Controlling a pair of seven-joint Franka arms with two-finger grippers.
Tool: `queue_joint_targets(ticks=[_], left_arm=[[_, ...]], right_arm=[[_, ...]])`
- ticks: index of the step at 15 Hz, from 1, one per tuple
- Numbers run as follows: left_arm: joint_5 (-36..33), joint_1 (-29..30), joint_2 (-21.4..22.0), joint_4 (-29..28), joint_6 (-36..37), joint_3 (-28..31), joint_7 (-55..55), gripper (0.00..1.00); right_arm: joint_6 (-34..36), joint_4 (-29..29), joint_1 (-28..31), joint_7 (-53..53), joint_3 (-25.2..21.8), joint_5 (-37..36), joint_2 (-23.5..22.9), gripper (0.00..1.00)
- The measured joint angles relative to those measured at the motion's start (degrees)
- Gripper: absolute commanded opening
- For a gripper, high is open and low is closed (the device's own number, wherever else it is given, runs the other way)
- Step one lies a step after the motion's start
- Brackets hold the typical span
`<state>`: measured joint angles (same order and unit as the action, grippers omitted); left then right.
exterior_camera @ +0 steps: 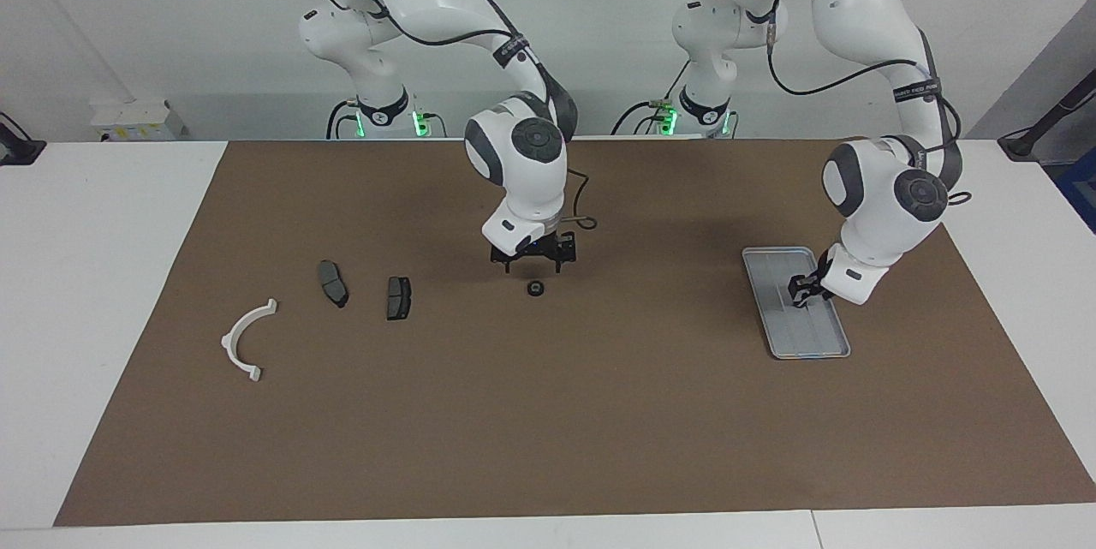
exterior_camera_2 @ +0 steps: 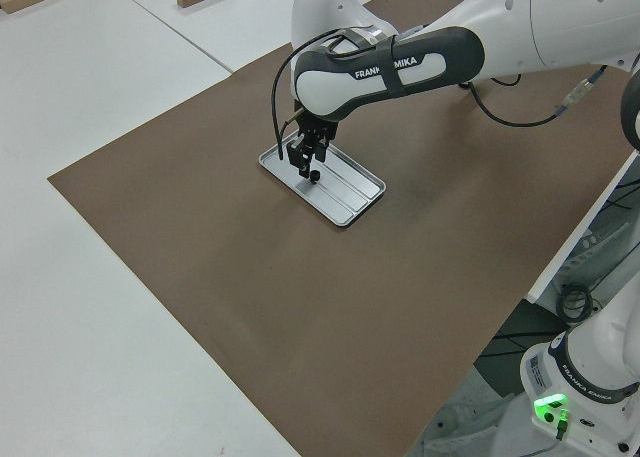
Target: Place bearing gear from tray to pile
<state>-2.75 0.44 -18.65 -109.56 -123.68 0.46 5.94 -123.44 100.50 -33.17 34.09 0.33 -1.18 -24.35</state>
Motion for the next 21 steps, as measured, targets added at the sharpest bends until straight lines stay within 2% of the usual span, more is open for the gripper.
queue_joint_targets(ticks=[6, 11, 21], left_arm=[[0.01, 0.08, 0.70, -1.35, -0.81, 0.03, 1.23, 0.58], [0.09, 0.25, 1.04, -4.25, -4.44, 0.04, 3.71, 0.55], [0.10, 0.26, 1.57, -5.41, -5.82, -0.08, 4.22, 0.51]], right_arm=[[-3.03, -0.01, 0.00, -0.48, 0.00, 0.00, -1.75, 0.97], [-6.08, -0.04, 0.00, -0.48, 0.00, 0.30, -3.38, 0.97], [-7.75, -0.08, 0.00, -0.64, 0.00, 0.88, -4.16, 0.96]])
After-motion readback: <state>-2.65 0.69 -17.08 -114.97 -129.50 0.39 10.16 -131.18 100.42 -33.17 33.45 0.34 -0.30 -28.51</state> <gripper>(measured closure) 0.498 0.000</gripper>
